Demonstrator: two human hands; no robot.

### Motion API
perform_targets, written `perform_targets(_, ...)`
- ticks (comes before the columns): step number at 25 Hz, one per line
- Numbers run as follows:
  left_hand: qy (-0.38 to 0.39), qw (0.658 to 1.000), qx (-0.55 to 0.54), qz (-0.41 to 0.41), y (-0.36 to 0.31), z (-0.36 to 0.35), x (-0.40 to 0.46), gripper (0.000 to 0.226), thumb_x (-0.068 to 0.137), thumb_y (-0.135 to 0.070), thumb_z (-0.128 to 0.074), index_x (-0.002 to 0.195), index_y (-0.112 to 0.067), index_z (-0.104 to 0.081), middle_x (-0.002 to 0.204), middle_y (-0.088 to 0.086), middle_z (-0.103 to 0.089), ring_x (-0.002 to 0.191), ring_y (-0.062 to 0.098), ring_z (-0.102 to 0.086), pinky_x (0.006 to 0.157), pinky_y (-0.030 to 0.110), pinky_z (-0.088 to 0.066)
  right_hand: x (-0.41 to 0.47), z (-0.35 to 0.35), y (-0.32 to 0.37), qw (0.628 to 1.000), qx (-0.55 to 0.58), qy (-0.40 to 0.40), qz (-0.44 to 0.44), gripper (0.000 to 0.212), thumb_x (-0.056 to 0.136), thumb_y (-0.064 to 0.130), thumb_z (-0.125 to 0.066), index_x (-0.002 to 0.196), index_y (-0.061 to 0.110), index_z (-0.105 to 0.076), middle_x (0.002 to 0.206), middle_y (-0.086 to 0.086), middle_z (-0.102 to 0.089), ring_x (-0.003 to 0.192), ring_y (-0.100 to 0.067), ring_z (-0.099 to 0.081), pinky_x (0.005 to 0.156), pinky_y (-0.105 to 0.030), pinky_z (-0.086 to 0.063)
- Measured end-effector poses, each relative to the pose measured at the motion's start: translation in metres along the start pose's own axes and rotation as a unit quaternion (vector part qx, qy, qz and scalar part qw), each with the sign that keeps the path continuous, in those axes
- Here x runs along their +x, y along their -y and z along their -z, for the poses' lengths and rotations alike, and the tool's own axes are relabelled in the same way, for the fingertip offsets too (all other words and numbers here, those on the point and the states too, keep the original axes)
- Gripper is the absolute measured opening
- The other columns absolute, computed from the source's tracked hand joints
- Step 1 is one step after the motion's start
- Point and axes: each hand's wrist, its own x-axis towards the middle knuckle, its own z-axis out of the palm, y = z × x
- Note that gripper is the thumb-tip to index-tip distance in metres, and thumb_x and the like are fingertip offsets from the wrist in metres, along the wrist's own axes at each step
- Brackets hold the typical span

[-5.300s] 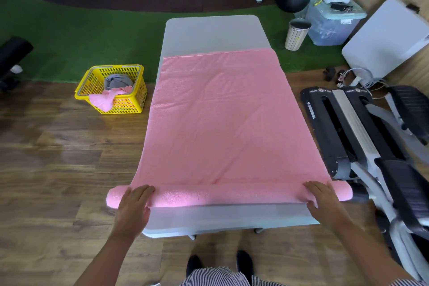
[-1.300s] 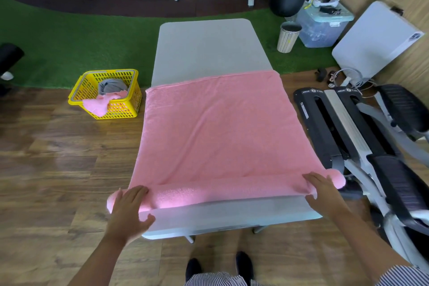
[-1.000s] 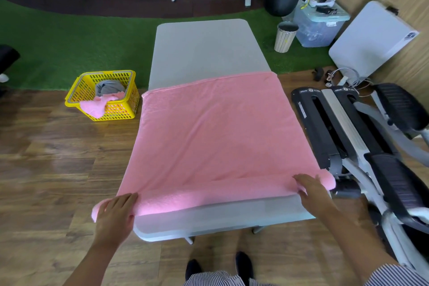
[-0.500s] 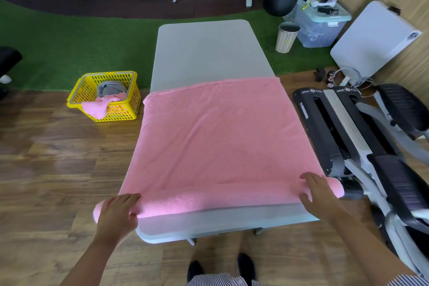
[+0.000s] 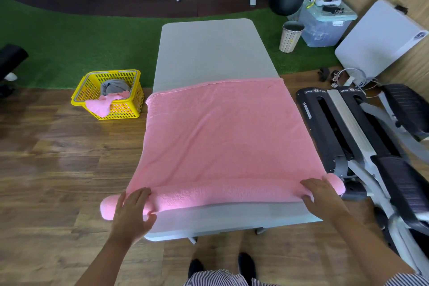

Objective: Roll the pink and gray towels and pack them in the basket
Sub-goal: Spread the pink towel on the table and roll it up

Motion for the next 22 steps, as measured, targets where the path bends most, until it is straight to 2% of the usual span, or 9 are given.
perform_targets(3, 0.015, 1.0, 0.015, -0.007, 0.001, 0.003, 0.003, 0.075, 0.046, -0.024, -0.086, 0.115, -0.009, -0.06, 0.112, 0.004, -0.066, 0.102, 0.023, -0.064, 0.101, 0.057, -0.036, 0.009, 0.014, 0.004, 0.997, -0.045, 0.058, -0.003, 0.041, 0.091, 0.026, -0.049, 0.131, 0.019, -0.047, 0.134, 0.006, -0.051, 0.126, -0.014, -0.043, 0.117, -0.033, -0.006)
perform_targets(5, 0.018, 0.999, 0.026, -0.004, -0.001, 0.005, 0.007, 0.075, 0.045, -0.023, -0.087, 0.114, -0.007, -0.062, 0.109, 0.006, -0.068, 0.1, 0.023, -0.066, 0.098, 0.06, -0.037, 0.013, 0.018, 0.006, 0.998, -0.04, 0.037, 0.016, 0.042, 0.088, 0.022, -0.051, 0.13, 0.018, -0.048, 0.132, 0.004, -0.05, 0.126, -0.017, -0.043, 0.117, -0.038, -0.012)
perform_targets(7, 0.007, 0.999, 0.033, -0.002, -0.005, 0.005, 0.01, 0.057, 0.061, -0.032, -0.069, 0.112, -0.007, -0.064, 0.104, 0.005, -0.069, 0.095, 0.023, -0.068, 0.096, 0.06, -0.04, 0.013, 0.015, 0.006, 0.999, -0.012, -0.013, 0.039, 0.042, 0.083, 0.014, -0.056, 0.125, 0.014, -0.052, 0.127, -0.002, -0.052, 0.121, -0.023, -0.047, 0.114, -0.041, -0.019)
perform_targets(9, 0.002, 1.0, 0.022, 0.013, -0.012, 0.007, 0.013, 0.051, 0.068, -0.034, -0.046, 0.108, -0.01, -0.067, 0.097, 0.002, -0.071, 0.088, 0.023, -0.068, 0.09, 0.058, -0.045, 0.008, 0.011, 0.005, 0.999, 0.006, -0.018, 0.044, 0.043, 0.082, 0.012, -0.059, 0.125, 0.012, -0.053, 0.126, -0.003, -0.054, 0.12, -0.023, -0.049, 0.114, -0.04, -0.019)
perform_targets(12, -0.013, 1.0, 0.006, -0.012, -0.012, 0.009, 0.016, 0.044, 0.066, -0.032, -0.039, 0.097, -0.017, -0.066, 0.08, -0.006, -0.069, 0.072, 0.021, -0.067, 0.073, 0.048, -0.051, 0.0, 0.006, -0.001, 0.999, 0.005, 0.008, 0.047, 0.052, 0.077, 0.018, -0.065, 0.128, 0.014, -0.052, 0.128, -0.001, -0.055, 0.12, -0.021, -0.049, 0.114, -0.037, -0.016)
perform_targets(15, -0.028, 0.998, 0.004, -0.052, -0.006, 0.014, 0.023, 0.038, 0.066, -0.031, -0.038, 0.098, -0.026, -0.059, 0.074, -0.01, -0.067, 0.065, 0.018, -0.067, 0.064, 0.043, -0.051, 0.005, 0.014, -0.002, 0.999, 0.015, 0.012, 0.029, 0.042, 0.082, 0.017, -0.06, 0.125, 0.015, -0.055, 0.126, 0.001, -0.057, 0.118, -0.018, -0.05, 0.113, -0.03, -0.018)
perform_targets(17, -0.017, 0.999, 0.009, -0.048, -0.004, 0.016, 0.026, 0.039, 0.067, -0.03, -0.038, 0.102, -0.027, -0.055, 0.081, -0.008, -0.069, 0.071, 0.02, -0.068, 0.067, 0.046, -0.052, 0.012, 0.016, -0.003, 1.0, 0.006, 0.018, 0.023, 0.038, 0.086, 0.016, -0.056, 0.124, 0.015, -0.056, 0.125, 0.003, -0.058, 0.119, -0.016, -0.05, 0.114, -0.031, -0.014)
perform_targets(19, -0.02, 1.0, 0.012, -0.01, -0.008, 0.013, 0.026, 0.044, 0.07, -0.027, -0.038, 0.108, -0.022, -0.059, 0.1, -0.002, -0.069, 0.09, 0.022, -0.068, 0.081, 0.055, -0.049, 0.015, 0.016, 0.0, 1.0, -0.021, 0.007, 0.018, 0.039, 0.086, 0.014, -0.053, 0.124, 0.017, -0.055, 0.125, 0.004, -0.057, 0.12, -0.015, -0.049, 0.116, -0.035, -0.012)
perform_targets(22, -0.043, 0.999, 0.022, -0.003, -0.021, 0.002, 0.021, 0.048, 0.073, -0.025, -0.04, 0.117, -0.018, -0.057, 0.116, 0.002, -0.066, 0.106, 0.023, -0.063, 0.097, 0.057, -0.039, 0.015, 0.004, 0.008, 0.998, -0.055, -0.02, 0.028, 0.049, 0.076, 0.003, -0.063, 0.123, 0.013, -0.056, 0.124, -0.004, -0.057, 0.117, -0.024, -0.053, 0.109, -0.05, -0.027)
